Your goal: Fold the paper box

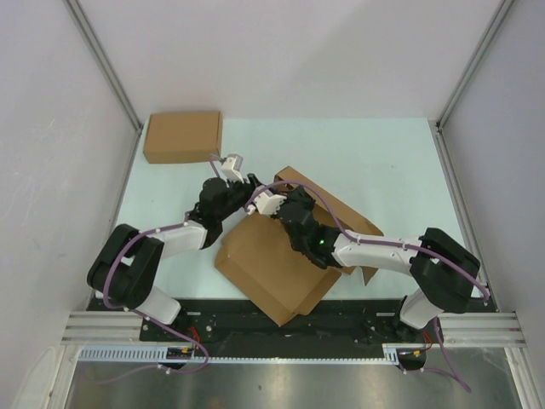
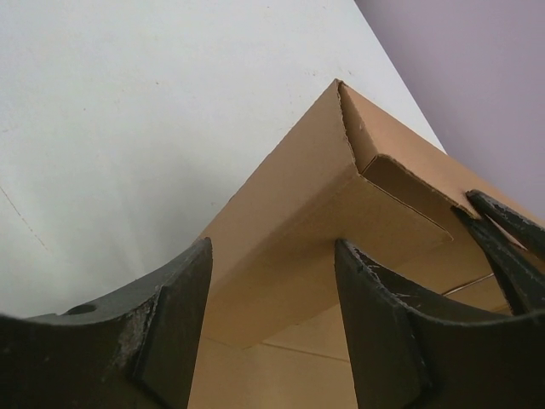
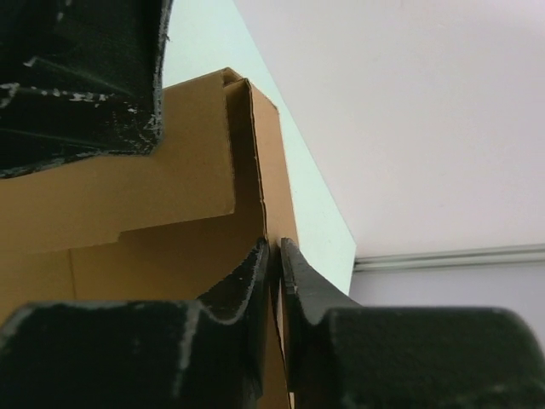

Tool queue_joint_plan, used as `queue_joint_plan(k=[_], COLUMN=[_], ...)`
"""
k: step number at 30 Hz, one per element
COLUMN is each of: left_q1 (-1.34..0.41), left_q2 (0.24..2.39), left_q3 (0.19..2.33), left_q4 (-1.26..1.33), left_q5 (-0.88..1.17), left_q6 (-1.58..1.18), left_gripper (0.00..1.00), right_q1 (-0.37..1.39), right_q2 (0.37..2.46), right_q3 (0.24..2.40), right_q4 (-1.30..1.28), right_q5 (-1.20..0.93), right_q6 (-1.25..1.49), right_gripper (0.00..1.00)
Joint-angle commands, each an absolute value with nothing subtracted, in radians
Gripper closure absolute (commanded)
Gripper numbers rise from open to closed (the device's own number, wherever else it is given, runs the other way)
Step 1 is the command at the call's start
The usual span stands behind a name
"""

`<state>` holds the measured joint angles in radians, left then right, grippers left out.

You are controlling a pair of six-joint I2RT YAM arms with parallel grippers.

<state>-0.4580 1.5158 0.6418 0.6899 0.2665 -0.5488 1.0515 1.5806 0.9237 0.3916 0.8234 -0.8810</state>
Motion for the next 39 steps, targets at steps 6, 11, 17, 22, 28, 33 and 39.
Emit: queue_joint_plan(k=[6,11,17,22,28,33,39], left_q1=[-0.480,-0.482,-0.482,-0.482,-0.483,-0.483,-0.483], left_q2=[1.519,1.529,1.555,1.562,1.566,1.542,1.479], left_q3=[0.604,0.581,0.560,0.558,0.548,0.541,0.535], left_q4=[0.779,0.833,0.880,0.899,0.910,0.897,0.847], left_q5=[0.291,0.287,0.279,0.284,0.275,0.235,0.152], left_q6=[-0.541,-0.551,-0.581,-0.587,-0.592,-0.591,-0.604], left_gripper=[0.37,0.46,0.48,0.50,0.51,0.51,0.50], right_q1=[1.071,1.065,1.034,1.016,0.988,0.792,0.491], right_q2=[1.522,1.491,1.453,1.425,1.417,1.405,1.477], right_q3=[0.969,1.011,1.055,1.088,1.108,1.166,1.192], right_q4=[0.224,0.149,0.078,0.032,0.018,-0.058,-0.054], right_q5=[0.764,0.726,0.668,0.620,0.615,0.578,0.398], right_q6=[-0.678,-0.598,-0.508,-0.466,-0.419,-0.208,-0.005], right_gripper=[0.56,0.41,0.39,0.39,0.39,0.36,0.35])
